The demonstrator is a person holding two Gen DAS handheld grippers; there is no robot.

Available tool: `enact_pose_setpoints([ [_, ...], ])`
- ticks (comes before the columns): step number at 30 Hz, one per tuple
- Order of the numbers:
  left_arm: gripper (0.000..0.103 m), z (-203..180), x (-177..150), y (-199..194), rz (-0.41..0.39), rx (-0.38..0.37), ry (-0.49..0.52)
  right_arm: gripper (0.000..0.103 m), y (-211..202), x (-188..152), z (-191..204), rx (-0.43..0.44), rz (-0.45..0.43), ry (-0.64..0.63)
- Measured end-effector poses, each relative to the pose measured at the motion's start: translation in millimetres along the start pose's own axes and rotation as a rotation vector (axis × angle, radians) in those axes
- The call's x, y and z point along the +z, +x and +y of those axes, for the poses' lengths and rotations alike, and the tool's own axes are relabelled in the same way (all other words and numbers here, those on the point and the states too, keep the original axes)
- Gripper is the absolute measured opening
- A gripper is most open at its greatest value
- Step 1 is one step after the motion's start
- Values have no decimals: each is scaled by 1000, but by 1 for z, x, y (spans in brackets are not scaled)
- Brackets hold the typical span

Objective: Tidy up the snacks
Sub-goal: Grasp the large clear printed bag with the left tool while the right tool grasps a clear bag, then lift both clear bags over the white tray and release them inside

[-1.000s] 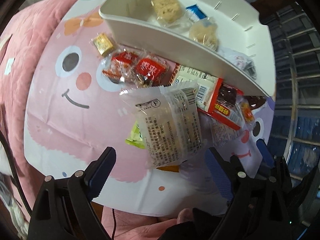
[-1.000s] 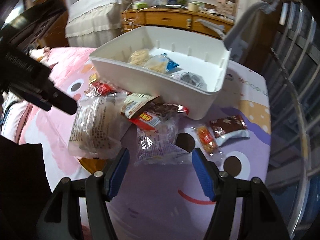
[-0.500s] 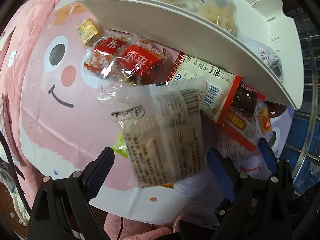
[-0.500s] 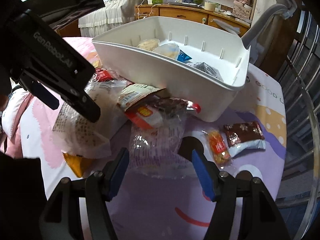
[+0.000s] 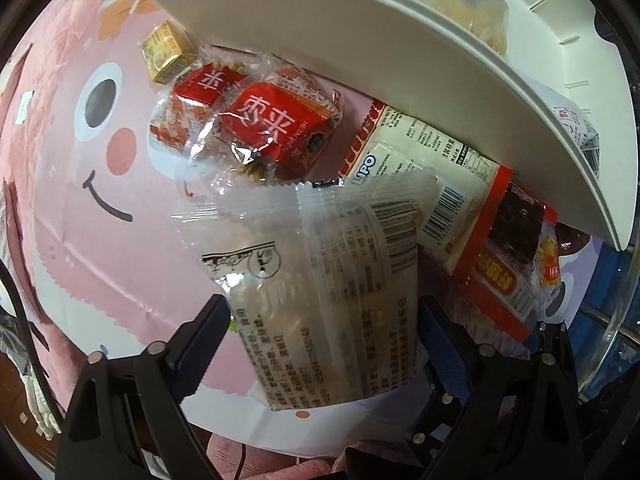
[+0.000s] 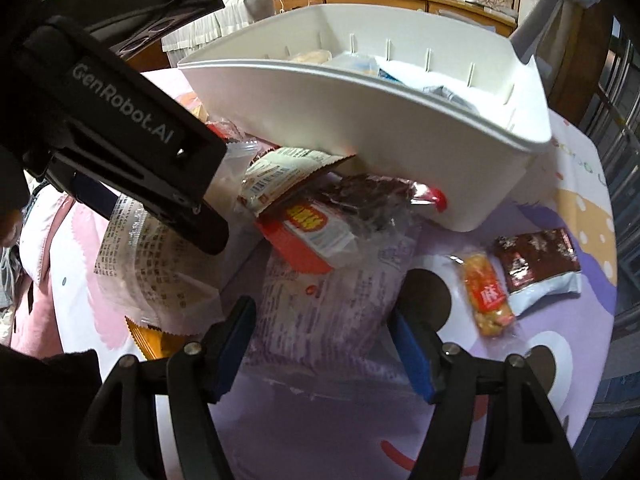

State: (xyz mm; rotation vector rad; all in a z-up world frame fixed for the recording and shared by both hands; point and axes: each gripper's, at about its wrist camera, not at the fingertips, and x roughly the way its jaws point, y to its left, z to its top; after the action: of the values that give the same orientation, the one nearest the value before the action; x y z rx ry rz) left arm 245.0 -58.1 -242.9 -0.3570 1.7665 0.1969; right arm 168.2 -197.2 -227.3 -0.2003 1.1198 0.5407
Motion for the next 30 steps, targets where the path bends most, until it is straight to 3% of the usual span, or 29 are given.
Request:
enact_pose_setpoints([
  [8,79,3,-4,3,-16,-7,5,68,5,1,2,-16,9,2],
  [15,69,15,-20,1,-41,-16,29,62,5,3,4,-20,9,16],
  [25,67,36,-47,-16,-55,-7,29,54,-9,-2,9,-58,35,42],
  [30,67,53,-69,-32,-62,-3,22,54,-20,-9,9,-34,48,98],
])
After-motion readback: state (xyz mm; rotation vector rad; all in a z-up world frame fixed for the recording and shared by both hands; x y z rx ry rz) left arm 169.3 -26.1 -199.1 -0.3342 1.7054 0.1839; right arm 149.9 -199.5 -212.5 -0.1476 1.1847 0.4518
